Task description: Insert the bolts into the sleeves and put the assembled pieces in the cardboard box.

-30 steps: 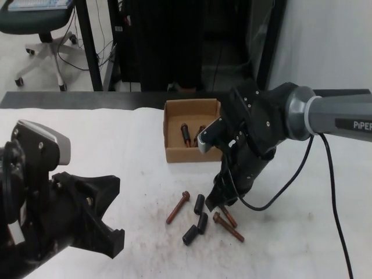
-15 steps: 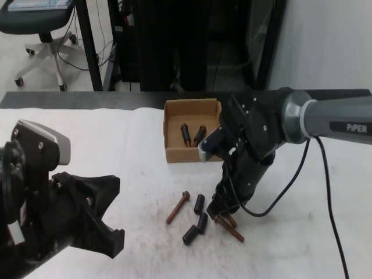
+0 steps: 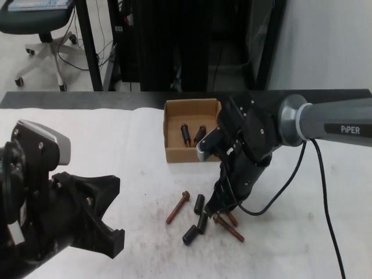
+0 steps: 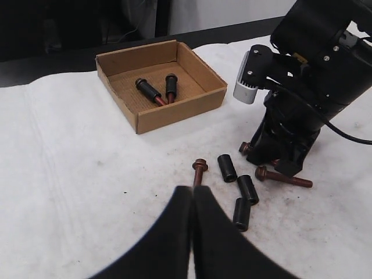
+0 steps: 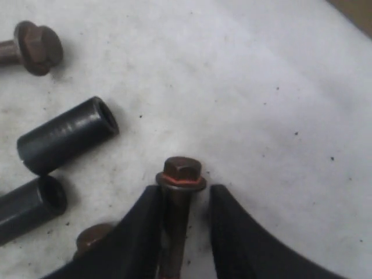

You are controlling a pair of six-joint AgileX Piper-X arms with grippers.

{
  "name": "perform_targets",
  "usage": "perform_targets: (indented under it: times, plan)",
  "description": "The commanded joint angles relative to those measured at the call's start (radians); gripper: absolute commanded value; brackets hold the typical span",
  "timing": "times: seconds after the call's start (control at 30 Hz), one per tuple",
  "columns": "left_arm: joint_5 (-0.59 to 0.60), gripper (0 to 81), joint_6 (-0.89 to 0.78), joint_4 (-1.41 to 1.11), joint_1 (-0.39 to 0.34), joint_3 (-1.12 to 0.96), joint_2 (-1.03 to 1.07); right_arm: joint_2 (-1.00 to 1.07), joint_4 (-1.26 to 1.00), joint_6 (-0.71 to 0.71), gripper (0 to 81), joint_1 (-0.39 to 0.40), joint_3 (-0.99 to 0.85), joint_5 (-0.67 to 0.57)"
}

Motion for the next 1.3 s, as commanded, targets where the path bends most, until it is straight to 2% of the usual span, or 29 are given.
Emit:
perform_targets:
  times: [0.0,0.1,0.17,0.2,0.23,0.47,0.5,0.57,0.63,0.67,0.77,0.87,1.0,1.13,1.2,1.27]
  plan:
    - [-0.016,0.3,-0.002,-0.012,-0.003,-0.001,-0.006,0.008,-0.021,-0.008,26.5,0.001,-0.004,-0.004]
    - [-0.016,0.3,-0.002,-0.012,-0.003,-0.001,-0.006,0.015,-0.009,-0.008,23.2,0.001,-0.004,-0.004]
    - [-0.016,0.3,-0.002,-0.012,-0.003,-0.001,-0.006,0.023,0.011,-0.008,14.9,0.001,-0.004,-0.004]
    - [-0.016,0.3,-0.002,-0.012,-0.003,-0.001,-0.006,0.028,0.031,-0.008,5.9,0.001,-0.004,-0.004]
    - [-0.016,0.3,-0.002,-0.012,-0.003,-0.001,-0.006,0.034,0.044,-0.008,0.8,0.001,-0.004,-0.004]
    - [0.016,0.3,-0.002,-0.012,-0.003,-0.001,-0.006,-0.004,0.125,0.007,0.8,-0.004,-0.024,-0.004]
    - [0.055,0.3,-0.002,-0.015,-0.003,-0.001,-0.006,-0.028,0.126,0.029,0.8,-0.01,-0.029,-0.004]
    - [0.213,0.3,-0.002,-0.037,-0.003,-0.001,0.0,-0.089,0.112,0.107,0.8,-0.026,-0.032,-0.023]
    - [0.377,0.3,-0.008,-0.075,-0.003,-0.001,0.017,-0.149,0.079,0.194,0.8,-0.062,-0.032,-0.167]
    - [0.417,0.3,-0.011,-0.095,-0.005,-0.001,0.029,-0.182,0.062,0.242,0.8,-0.085,-0.032,-0.24]
    - [0.396,0.3,-0.05,-0.096,-0.004,-0.027,0.108,-0.272,0.045,0.316,0.8,-0.151,-0.029,-0.304]
    - [0.399,0.3,-0.062,-0.028,-0.004,-0.104,0.259,-0.373,0.073,0.315,0.8,-0.216,-0.026,-0.309]
    - [0.446,0.3,-0.062,0.063,-0.006,-0.253,0.5,-0.52,0.087,0.307,0.8,-0.305,-0.026,-0.38]
    - [0.477,0.3,-0.05,0.173,-0.021,-0.442,0.723,-0.658,0.108,0.264,0.8,-0.374,-0.026,-0.38]
    - [0.537,0.4,0.041,0.238,-0.047,-0.544,0.82,-0.705,0.138,0.261,0.8,-0.392,-0.026,-0.38]
    - [0.554,6.5,0.11,0.304,-0.079,-0.633,0.887,-0.742,0.179,0.247,0.8,-0.406,-0.026,-0.38]
